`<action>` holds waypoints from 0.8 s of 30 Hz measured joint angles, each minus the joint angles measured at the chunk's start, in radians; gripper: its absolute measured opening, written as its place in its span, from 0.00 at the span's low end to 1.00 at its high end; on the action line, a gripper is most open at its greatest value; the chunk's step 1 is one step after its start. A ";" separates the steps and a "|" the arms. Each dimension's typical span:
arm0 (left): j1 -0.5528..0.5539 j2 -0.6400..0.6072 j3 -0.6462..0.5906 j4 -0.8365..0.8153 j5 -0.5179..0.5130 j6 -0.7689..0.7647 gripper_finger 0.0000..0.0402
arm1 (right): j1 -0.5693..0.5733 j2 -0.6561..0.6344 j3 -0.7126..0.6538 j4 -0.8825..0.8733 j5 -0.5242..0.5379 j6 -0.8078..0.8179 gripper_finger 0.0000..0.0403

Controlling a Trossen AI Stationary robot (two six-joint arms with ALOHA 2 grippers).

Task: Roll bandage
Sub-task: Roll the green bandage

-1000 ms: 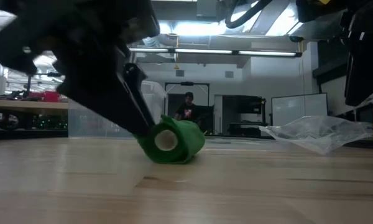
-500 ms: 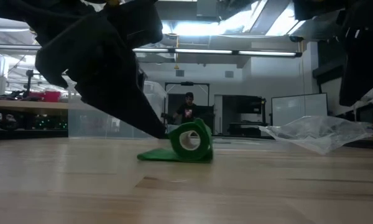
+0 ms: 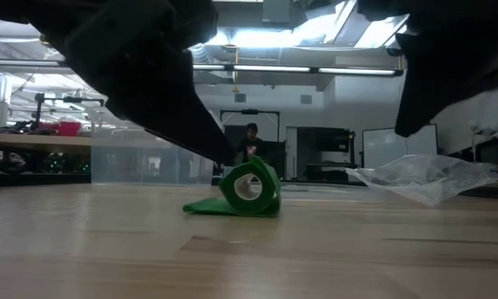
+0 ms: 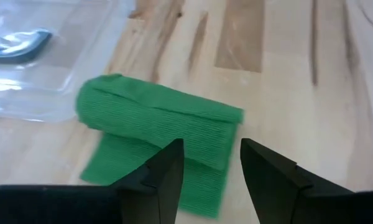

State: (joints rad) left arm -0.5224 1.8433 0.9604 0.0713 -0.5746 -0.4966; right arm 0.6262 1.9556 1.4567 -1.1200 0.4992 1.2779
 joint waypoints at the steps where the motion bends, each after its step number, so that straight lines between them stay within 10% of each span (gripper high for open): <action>1: 0.000 0.004 0.000 0.006 -0.010 -0.003 0.37 | 0.000 0.000 0.000 0.000 0.002 0.000 0.41; 24: -0.001 0.069 0.000 0.097 -0.171 0.120 0.37 | 0.002 0.000 0.000 0.051 -0.006 -0.004 0.41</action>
State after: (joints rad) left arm -0.5239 1.9121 0.9604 0.1686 -0.7457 -0.3765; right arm 0.6277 1.9556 1.4567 -1.0695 0.4937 1.2739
